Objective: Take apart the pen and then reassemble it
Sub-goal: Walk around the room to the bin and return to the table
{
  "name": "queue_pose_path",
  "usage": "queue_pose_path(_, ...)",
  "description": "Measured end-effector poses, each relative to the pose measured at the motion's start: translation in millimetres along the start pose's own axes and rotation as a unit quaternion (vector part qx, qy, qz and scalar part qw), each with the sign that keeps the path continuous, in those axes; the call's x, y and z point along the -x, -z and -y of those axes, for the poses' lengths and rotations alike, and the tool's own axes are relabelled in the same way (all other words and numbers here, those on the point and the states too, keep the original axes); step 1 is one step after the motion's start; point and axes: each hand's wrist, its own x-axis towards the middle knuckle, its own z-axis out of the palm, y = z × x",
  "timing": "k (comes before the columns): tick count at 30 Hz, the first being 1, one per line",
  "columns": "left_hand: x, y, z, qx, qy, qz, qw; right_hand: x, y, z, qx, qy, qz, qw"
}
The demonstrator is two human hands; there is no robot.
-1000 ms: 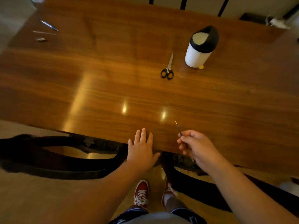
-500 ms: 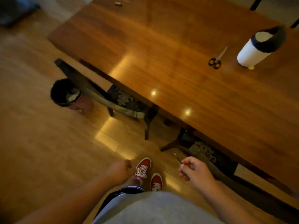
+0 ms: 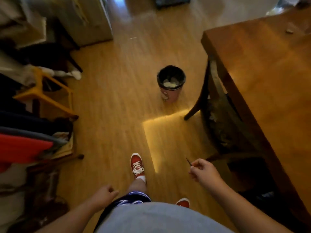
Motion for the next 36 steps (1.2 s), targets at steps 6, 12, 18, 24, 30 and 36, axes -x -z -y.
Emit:
queue_pose_path(6, -41, 64, 74, 0.089, 0.064, 0.015, 0.994, -68, -75, 117, 0.085, 0.055, 0.046, 0.994)
queue_pose_path(12, -80, 159, 69, 0.091, 0.038, -0.014, 0.995, -117, -112, 192, 0.122, 0.024, 0.055, 0.991)
queue_pose_path(18, -121, 248, 4, 0.123, -0.015, -0.041, 0.991, -154, -108, 232, 0.133, -0.025, 0.052, 0.989)
queue_pose_path(24, -172, 327, -105, 0.167, -0.099, -0.027, 0.981, -231, -86, 276, 0.135, -0.064, 0.041, 0.988)
queue_pose_path(30, -211, 397, -175, 0.175, -0.07, -0.047, 0.981, -322, -62, 351, 0.157, -0.074, 0.055, 0.983)
queue_pose_path(36, -233, 448, -183, 0.175, 0.001, -0.056, 0.983, -395, -65, 468, 0.182, -0.012, 0.086, 0.979)
